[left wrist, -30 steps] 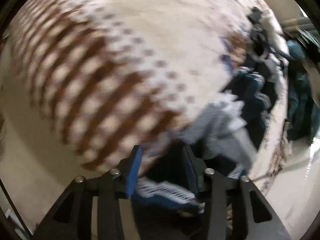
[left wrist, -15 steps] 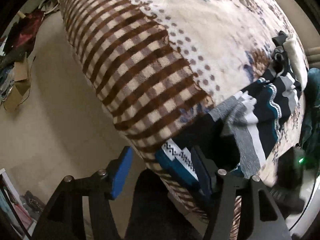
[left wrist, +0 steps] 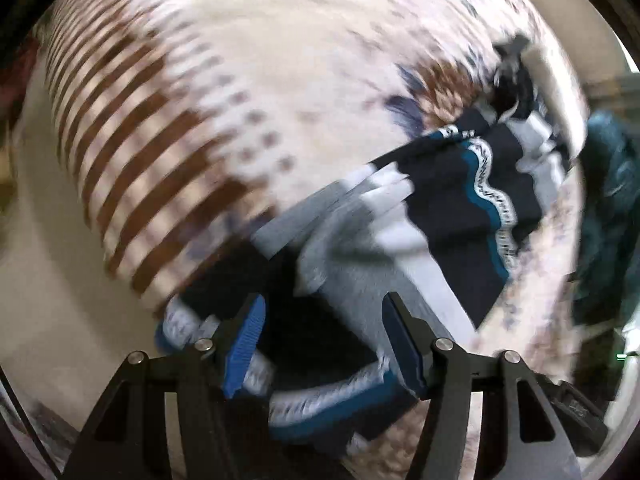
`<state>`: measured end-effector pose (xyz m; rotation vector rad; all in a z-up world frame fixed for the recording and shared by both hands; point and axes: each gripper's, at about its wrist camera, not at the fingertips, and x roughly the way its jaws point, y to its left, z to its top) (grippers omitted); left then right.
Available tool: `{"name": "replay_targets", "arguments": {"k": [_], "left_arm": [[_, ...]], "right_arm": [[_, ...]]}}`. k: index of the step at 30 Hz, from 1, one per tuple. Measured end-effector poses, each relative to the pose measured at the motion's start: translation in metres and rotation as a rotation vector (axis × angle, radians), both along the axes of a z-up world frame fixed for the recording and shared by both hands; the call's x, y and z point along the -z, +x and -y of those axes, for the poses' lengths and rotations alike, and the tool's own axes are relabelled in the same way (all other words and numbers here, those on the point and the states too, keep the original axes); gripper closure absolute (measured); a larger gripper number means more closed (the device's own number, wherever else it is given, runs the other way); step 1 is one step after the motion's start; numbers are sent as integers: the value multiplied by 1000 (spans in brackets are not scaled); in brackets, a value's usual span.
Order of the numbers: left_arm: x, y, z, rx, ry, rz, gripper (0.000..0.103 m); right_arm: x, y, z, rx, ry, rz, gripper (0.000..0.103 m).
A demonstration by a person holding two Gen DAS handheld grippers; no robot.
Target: Fold small clothes
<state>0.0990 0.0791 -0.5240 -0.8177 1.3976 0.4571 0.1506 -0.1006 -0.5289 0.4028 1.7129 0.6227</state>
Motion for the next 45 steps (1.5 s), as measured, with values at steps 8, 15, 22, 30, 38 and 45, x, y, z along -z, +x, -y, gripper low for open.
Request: {"name": "replay_targets", "arguments": {"k": [8,15,22,30,38,45], "left_arm": [[43,13,31,298,162,-196,42],[22,-80,-17,232,143,-234,23],[9,-93,-44,14,-46,-51,24],[33,-51,-7,201,45,-22,85],[-6,-58,8,235,147,66,98],[-27,-62,-7,217,135,78,98]], "right_arm": [[25,43,37,-8,-311,115,44],[8,34,9,-60,-271,137,44],[-2,41,-16,-62,-241,113,44],[-9,72,-14,-48,-222,102,44],[-7,110,-69,-118,-193,87,44],[29,116,-160,-208,-190,-9,82]]}}
